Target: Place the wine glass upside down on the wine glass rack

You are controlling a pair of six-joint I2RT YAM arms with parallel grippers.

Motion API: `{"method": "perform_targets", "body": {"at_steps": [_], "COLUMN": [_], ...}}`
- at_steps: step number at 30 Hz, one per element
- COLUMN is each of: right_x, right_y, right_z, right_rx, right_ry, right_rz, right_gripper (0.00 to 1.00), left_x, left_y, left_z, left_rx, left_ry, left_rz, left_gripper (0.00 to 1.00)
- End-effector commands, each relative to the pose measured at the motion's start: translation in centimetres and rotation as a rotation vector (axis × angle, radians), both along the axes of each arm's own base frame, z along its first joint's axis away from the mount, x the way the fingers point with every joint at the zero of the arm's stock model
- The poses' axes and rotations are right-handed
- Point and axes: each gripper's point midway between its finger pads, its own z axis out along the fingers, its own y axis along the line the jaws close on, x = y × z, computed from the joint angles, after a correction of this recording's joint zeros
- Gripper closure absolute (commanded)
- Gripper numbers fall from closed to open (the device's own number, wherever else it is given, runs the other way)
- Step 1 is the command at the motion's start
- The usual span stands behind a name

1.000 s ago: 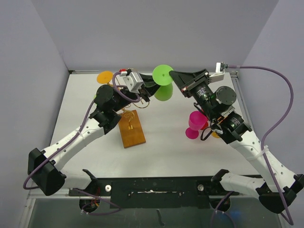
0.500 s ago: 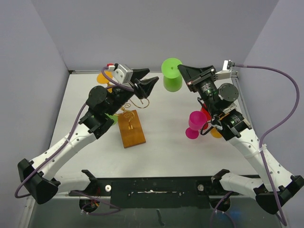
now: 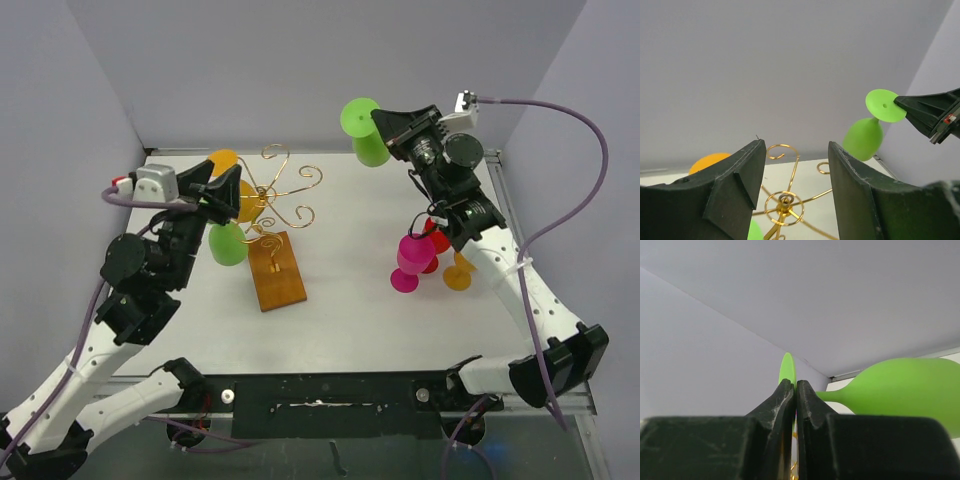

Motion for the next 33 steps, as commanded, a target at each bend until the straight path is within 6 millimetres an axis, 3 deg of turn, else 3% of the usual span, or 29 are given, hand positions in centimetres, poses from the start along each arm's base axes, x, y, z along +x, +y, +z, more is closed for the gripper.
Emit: {"method": "perform_targets", "body": {"at_steps": [1,7,17,28,33], "right_x": [1.1,3.9,6.5,7.9,7.1], "right_y": [1.3,4.0,9.8,17.1,20.2], "right_z": [3.8,2.6,1.5,0.5,0.5], "right_rx": [-0.024,-0.04,-0.049,-0.077,-0.111], "right_ry": [-0.14,-0.134,-0.126,-0.142,-0.171], "right_rz": [0.058,0.137,0.289,0.388,0.449], "right_gripper": [1.0,1.0,1.0,1.0,1.0], "left_x": [-1.3,-2.9,-3.9,-5.2,-5.8], "left_y": [4.5,7.3,7.9,7.2,7.5], "left_z": [-1.2,-1.2,-0.2,0.9,1.0], "left_rx": [-0.145,-0.158,-0.137,-0.107,-0.112], "left_ry": [0.035,-0.033,-0.08,-0.101,-0.096], "left_rz": [0.129,0.197,0.198,0.116,0.104], "left_gripper": [0.49,0.49,0.48,0.48,0.48]}}
